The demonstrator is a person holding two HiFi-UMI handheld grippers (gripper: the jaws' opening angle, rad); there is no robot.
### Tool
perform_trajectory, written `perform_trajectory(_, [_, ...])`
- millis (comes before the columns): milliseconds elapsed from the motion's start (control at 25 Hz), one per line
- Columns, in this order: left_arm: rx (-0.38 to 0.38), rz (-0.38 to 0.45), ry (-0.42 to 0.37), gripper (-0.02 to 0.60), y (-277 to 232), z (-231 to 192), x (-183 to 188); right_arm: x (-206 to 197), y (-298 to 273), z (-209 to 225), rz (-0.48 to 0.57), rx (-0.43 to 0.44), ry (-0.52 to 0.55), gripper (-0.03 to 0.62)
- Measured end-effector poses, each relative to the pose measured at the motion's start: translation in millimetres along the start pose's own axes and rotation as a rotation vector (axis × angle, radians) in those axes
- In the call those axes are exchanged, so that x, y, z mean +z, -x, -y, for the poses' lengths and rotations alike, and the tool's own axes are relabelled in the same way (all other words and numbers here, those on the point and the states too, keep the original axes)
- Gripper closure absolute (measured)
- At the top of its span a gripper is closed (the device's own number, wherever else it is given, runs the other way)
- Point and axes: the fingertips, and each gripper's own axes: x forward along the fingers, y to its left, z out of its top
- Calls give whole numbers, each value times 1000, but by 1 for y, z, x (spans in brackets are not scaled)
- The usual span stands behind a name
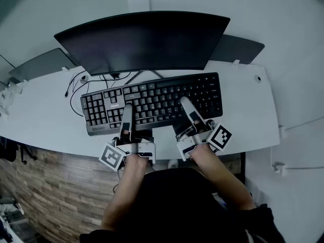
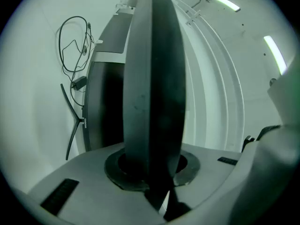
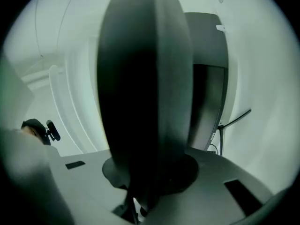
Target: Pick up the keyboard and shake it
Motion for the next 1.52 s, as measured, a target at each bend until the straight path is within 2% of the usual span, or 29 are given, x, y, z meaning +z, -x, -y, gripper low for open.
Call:
perform_trajectory(440, [9, 11, 19, 497, 1, 0, 1, -2, 2, -2, 7, -10, -1, 505])
perform_trajectory(800, [-16, 6, 12, 497, 1, 2, 0, -2, 1, -6, 8, 29, 1, 500])
perform_trajectory(1160, [-58, 2, -17, 497, 3, 3, -1, 0, 1, -6, -3, 19, 38, 508])
perform_trajectory(1520, [-173, -75, -152, 479, 7, 3, -5, 1, -1, -6, -8, 69, 78, 510])
